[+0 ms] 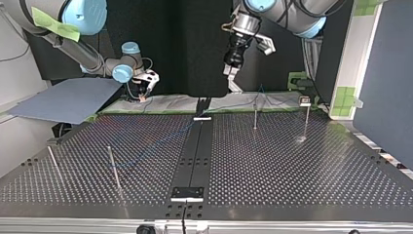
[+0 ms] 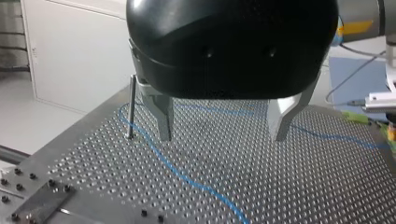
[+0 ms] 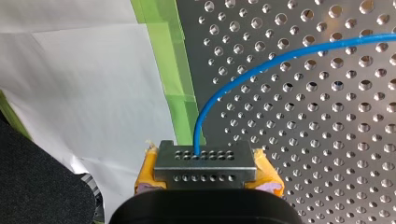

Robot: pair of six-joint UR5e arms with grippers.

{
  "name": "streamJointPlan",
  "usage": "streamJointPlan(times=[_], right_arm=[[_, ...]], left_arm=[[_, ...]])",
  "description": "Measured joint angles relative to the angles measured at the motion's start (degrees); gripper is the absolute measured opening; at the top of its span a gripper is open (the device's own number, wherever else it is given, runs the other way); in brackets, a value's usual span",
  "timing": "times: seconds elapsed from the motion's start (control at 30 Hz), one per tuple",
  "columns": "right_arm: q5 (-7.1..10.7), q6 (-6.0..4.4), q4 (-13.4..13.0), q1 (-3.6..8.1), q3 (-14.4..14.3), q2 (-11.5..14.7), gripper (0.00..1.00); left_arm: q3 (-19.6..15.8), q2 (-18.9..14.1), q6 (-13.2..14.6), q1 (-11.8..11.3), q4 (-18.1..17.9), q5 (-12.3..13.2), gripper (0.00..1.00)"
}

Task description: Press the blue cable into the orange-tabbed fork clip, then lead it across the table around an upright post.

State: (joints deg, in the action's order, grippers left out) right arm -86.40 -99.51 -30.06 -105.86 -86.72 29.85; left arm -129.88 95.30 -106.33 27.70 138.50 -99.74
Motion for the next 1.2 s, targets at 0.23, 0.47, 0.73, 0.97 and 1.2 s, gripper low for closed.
streamJointPlan(times=[0.23,0.47,0.73,0.97,1.2], right_arm=[[0.0,0.0,0.9,0.0,0.0,0.0,0.0],[0.0,0.07,1.6,0.34,0.0,0.0,0.0],[0.0,0.09,1.7,0.39,0.0,0.0,0.0],[0.0,0.09,1.7,0.39,0.0,0.0,0.0],[0.0,0.09,1.7,0.4,0.0,0.0,0.0]], left_arm=[[0.0,0.0,1.4,-1.3,1.4,-1.4,1.0],[0.0,0.0,2.2,-1.2,1.9,-2.5,1.0],[0.0,0.0,2.3,-1.2,2.0,-2.6,1.0],[0.0,0.0,2.3,-1.2,2.0,-2.6,1.0],[0.0,0.0,2.3,-1.2,2.0,-2.6,1.0]])
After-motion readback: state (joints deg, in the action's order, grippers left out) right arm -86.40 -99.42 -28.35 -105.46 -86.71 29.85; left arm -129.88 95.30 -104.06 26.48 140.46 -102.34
